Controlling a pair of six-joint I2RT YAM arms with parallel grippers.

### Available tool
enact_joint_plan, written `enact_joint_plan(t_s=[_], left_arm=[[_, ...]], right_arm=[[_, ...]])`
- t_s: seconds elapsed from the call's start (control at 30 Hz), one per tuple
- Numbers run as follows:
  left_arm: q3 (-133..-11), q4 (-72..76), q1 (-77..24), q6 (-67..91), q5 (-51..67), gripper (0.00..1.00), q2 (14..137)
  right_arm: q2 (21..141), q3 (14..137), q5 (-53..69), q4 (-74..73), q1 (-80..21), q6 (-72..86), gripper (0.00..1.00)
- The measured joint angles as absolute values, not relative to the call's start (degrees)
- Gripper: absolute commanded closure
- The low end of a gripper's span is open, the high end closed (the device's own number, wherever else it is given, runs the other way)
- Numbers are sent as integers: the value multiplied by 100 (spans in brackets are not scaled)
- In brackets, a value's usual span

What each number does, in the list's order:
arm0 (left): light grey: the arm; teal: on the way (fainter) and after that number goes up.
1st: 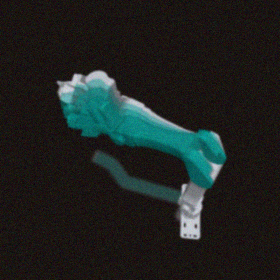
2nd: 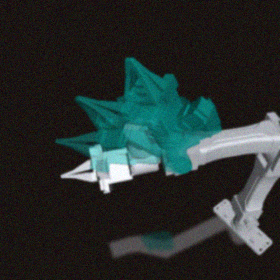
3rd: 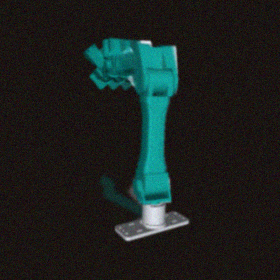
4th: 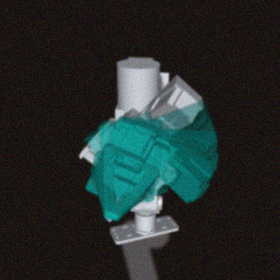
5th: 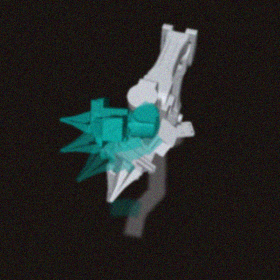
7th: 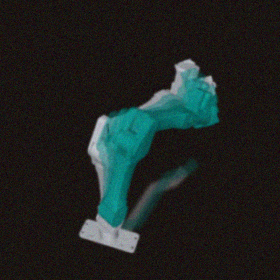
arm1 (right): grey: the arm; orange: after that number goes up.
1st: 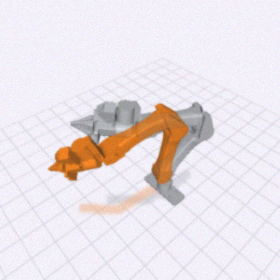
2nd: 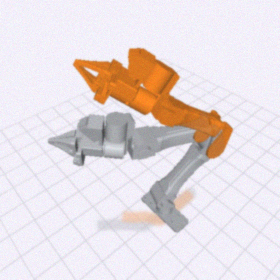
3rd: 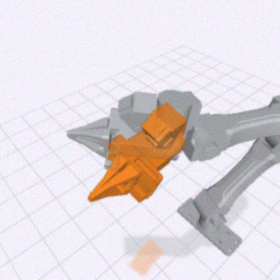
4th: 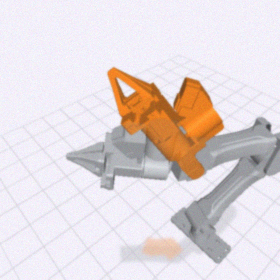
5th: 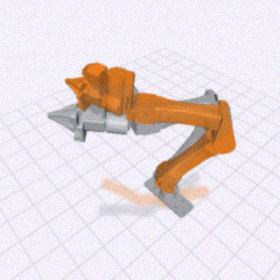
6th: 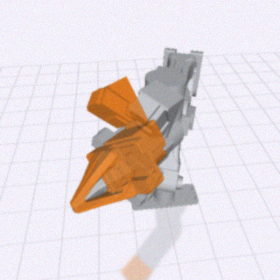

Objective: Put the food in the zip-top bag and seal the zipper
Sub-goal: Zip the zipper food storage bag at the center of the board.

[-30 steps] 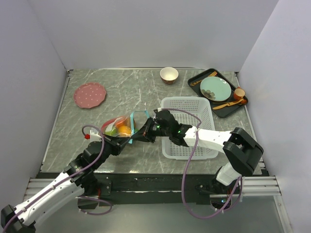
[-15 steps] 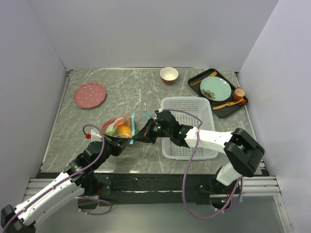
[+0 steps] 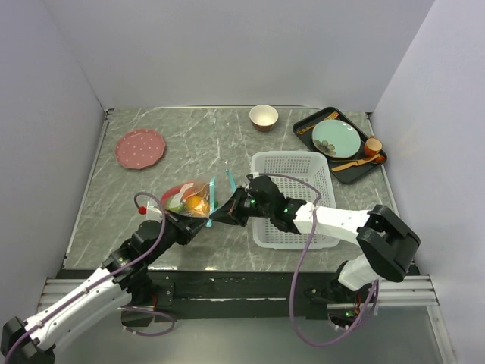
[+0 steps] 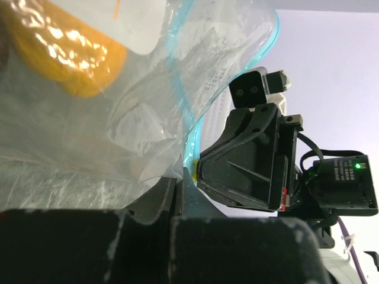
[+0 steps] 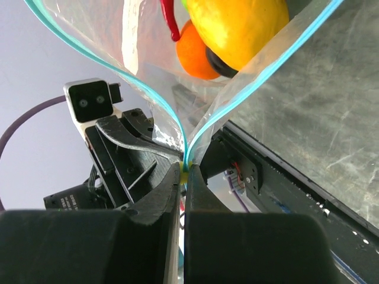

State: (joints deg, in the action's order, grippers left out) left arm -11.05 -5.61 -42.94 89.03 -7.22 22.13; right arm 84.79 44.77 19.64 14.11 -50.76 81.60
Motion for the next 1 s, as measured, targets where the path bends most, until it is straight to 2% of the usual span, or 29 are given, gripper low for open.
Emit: enact_joint_plan(t_s=[0.53,1.0], left_arm=[[-1083,834,-4254,8337,130,99,3476],[-1173,1170,-4191,7747,648,99,4005]], right_arm=[[7819,4189,1391,735,-5074,8217,100],[7708,4075,1343,456,-4956,8267,100]])
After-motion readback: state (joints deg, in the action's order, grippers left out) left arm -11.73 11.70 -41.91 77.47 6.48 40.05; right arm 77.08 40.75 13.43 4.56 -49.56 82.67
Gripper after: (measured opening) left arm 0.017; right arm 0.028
